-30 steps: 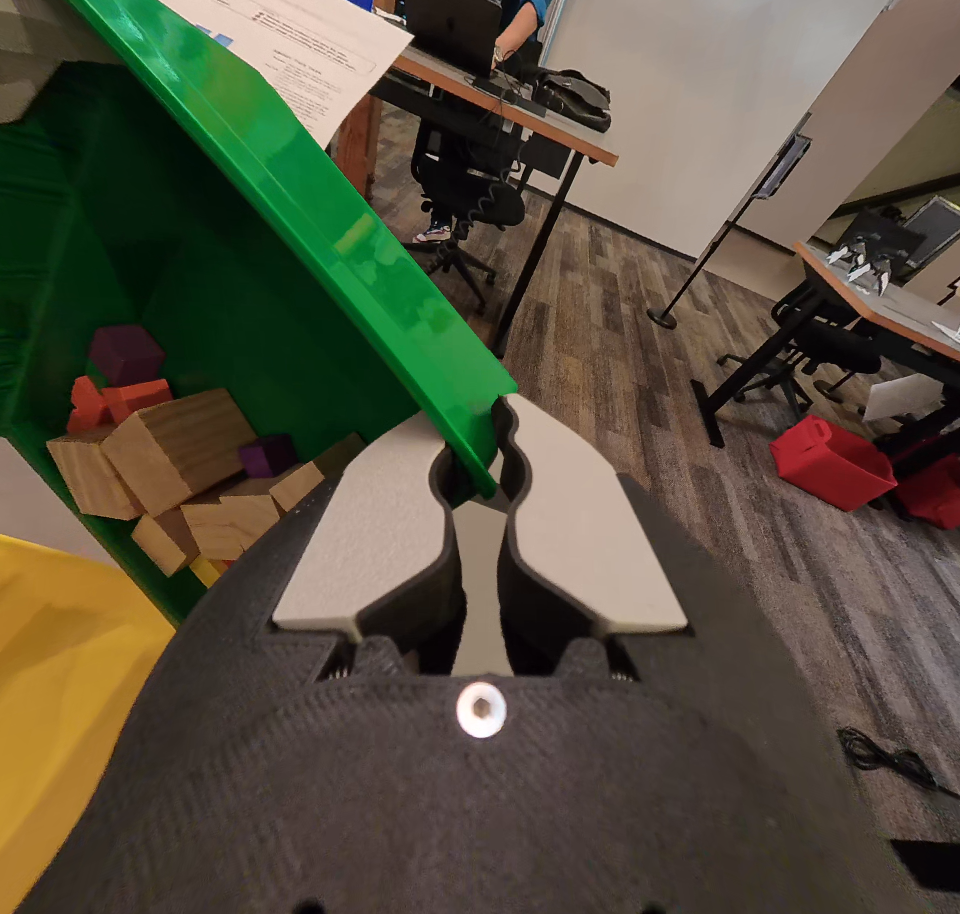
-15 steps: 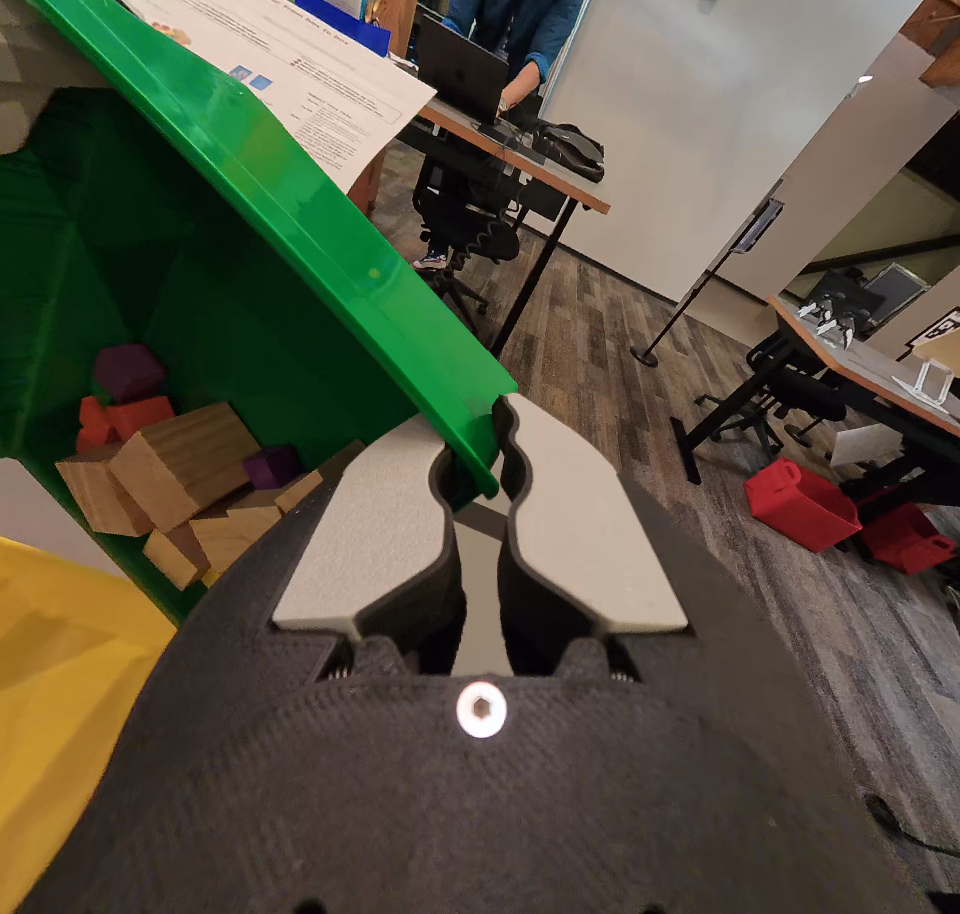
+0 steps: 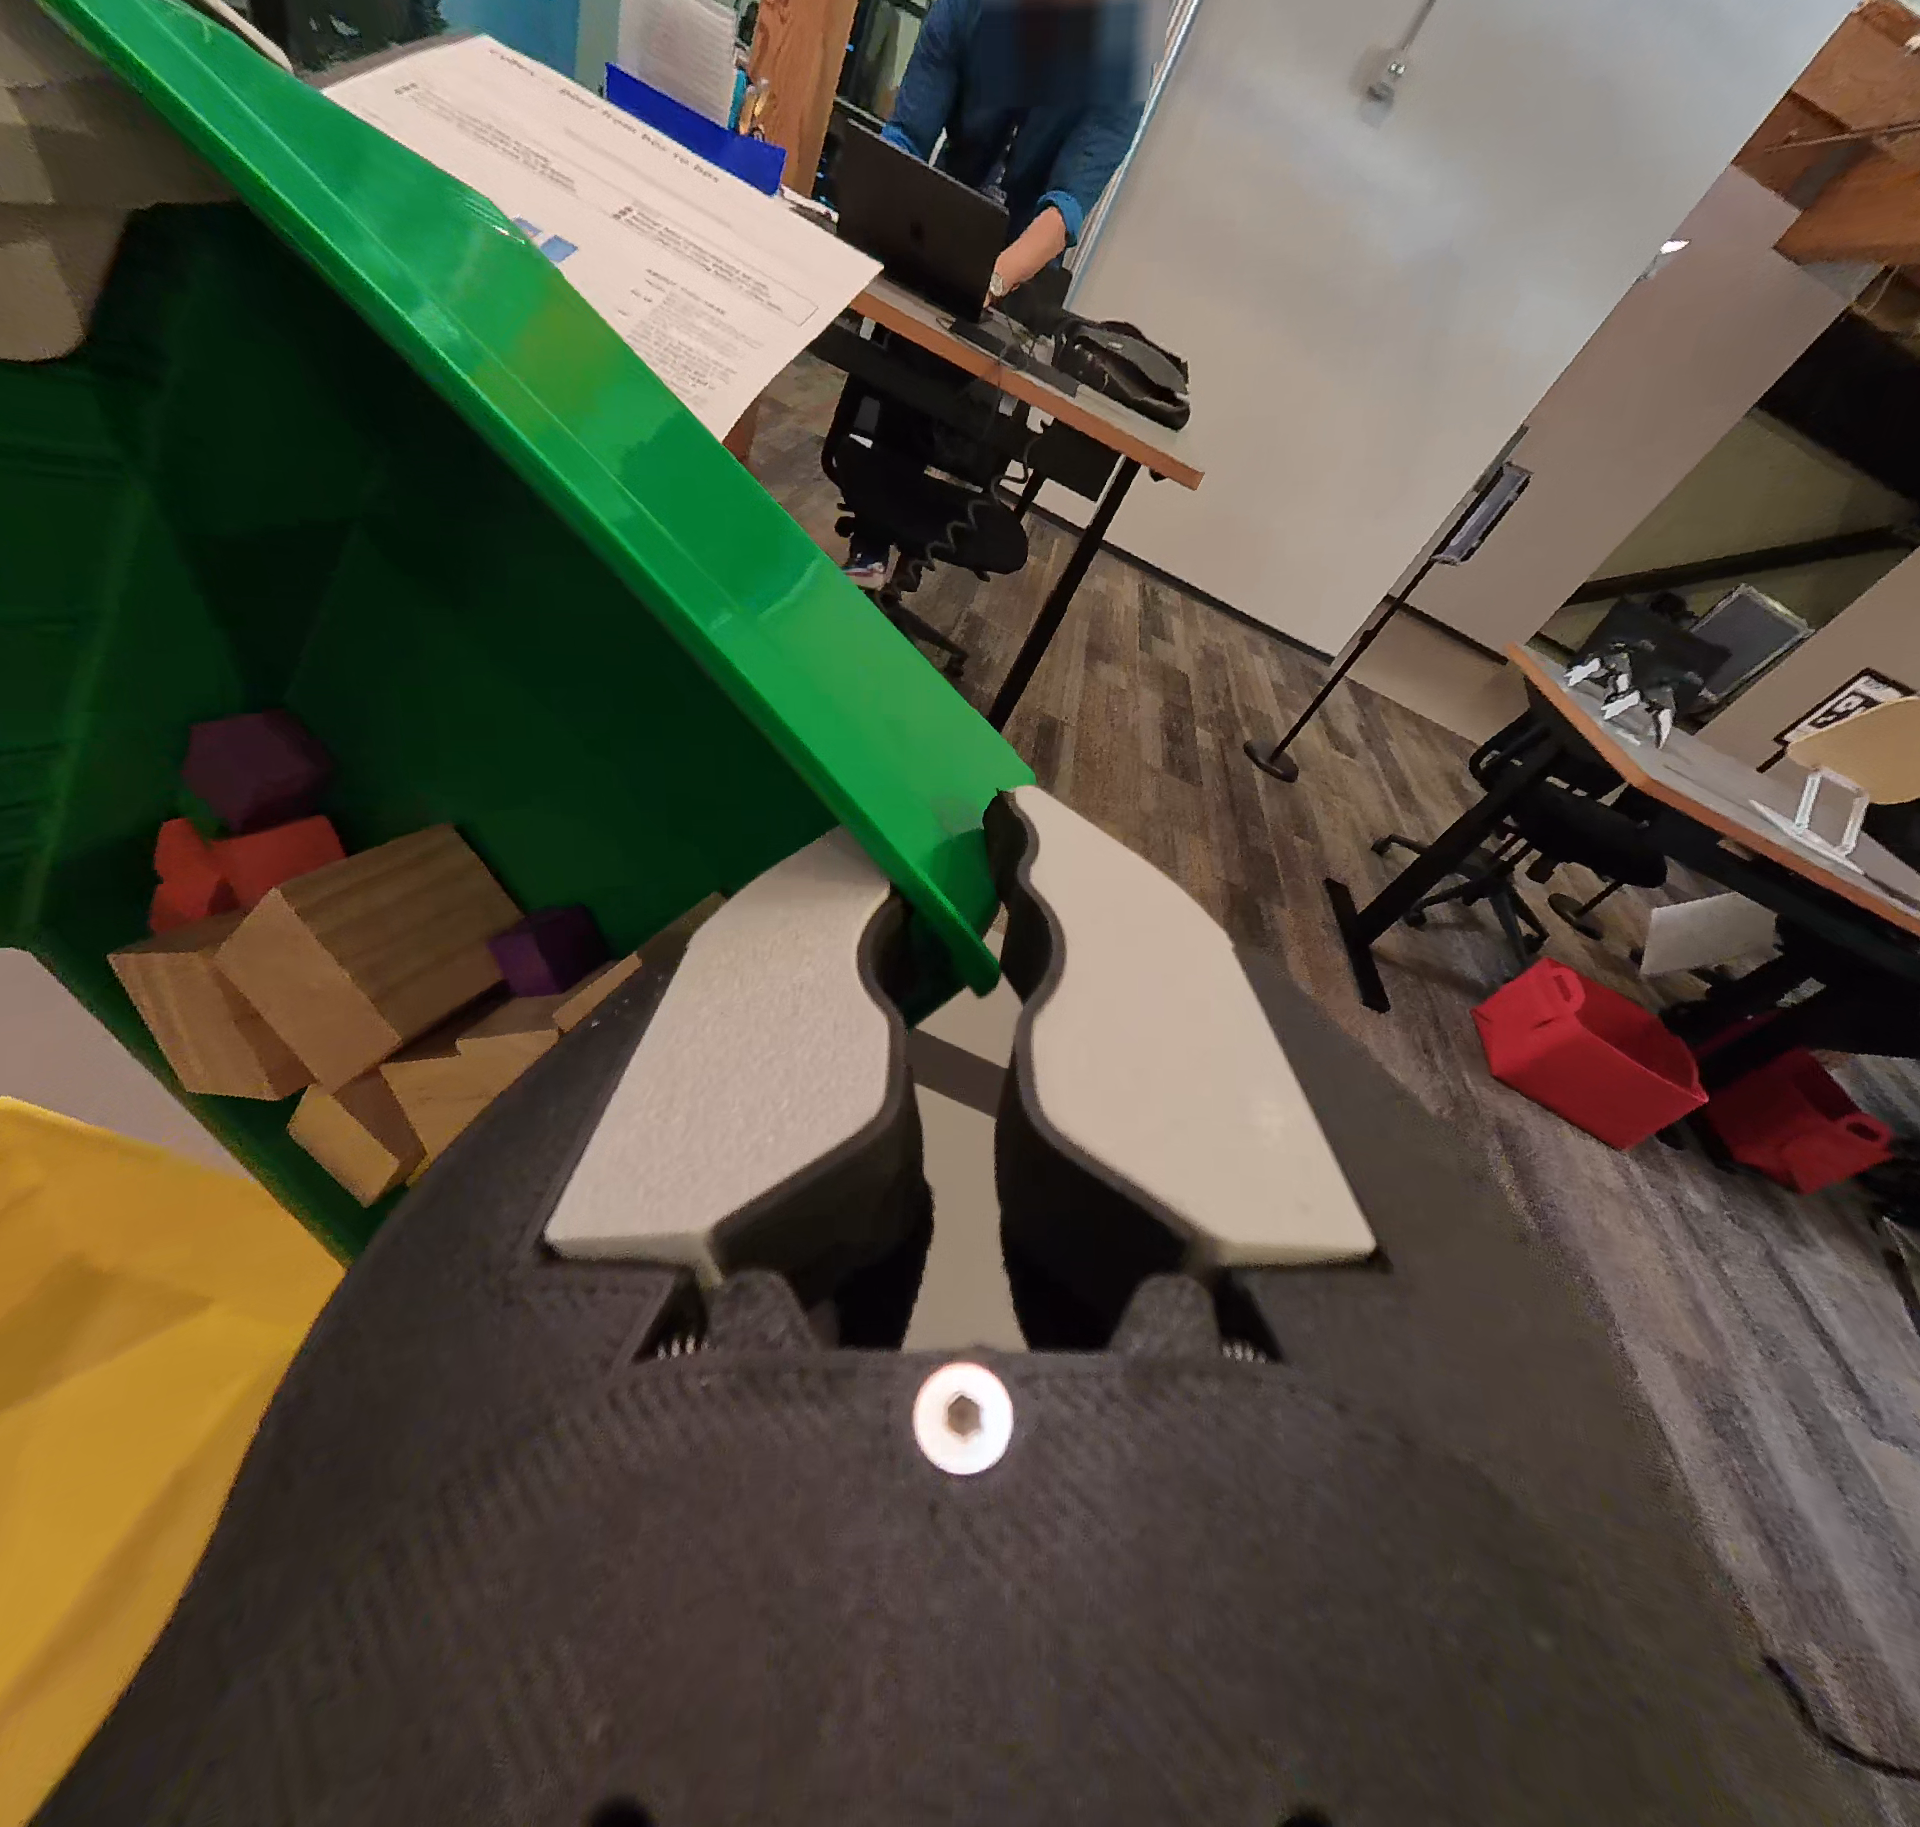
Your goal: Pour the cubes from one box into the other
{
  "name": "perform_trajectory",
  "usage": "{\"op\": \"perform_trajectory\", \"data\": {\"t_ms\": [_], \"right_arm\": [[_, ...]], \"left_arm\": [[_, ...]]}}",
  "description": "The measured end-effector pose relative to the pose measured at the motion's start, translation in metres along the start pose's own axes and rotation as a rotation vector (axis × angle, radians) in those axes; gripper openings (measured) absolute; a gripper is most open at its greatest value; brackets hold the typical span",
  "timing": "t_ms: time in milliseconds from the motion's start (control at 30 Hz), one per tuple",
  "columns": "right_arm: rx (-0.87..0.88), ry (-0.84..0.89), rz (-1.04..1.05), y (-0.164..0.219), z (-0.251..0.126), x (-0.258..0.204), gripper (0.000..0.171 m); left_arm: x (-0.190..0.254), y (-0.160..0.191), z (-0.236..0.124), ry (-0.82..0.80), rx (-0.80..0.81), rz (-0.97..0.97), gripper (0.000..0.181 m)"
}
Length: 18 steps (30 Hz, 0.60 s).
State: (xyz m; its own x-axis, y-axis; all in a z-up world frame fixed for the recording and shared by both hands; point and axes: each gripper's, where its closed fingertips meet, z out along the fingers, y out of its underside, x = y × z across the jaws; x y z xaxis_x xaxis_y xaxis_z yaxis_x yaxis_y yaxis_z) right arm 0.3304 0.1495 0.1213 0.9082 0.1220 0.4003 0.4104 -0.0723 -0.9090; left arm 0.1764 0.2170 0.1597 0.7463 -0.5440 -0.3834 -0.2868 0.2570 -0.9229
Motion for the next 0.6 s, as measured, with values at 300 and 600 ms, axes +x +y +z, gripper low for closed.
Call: {"op": "perform_trajectory", "data": {"t_ms": [300,600], "right_arm": [[0.056,0.03,-0.013,-0.016,-0.009,0.0,0.008],[0.094,0.033,-0.014,-0.022,-0.016,-0.005,0.008]], "left_arm": [[-0.004,-0.011,-0.01,-0.023,0.084,-0.028,0.007],[-0.005,-0.015,-0.022,-0.04,0.138,-0.033,0.007]]}}
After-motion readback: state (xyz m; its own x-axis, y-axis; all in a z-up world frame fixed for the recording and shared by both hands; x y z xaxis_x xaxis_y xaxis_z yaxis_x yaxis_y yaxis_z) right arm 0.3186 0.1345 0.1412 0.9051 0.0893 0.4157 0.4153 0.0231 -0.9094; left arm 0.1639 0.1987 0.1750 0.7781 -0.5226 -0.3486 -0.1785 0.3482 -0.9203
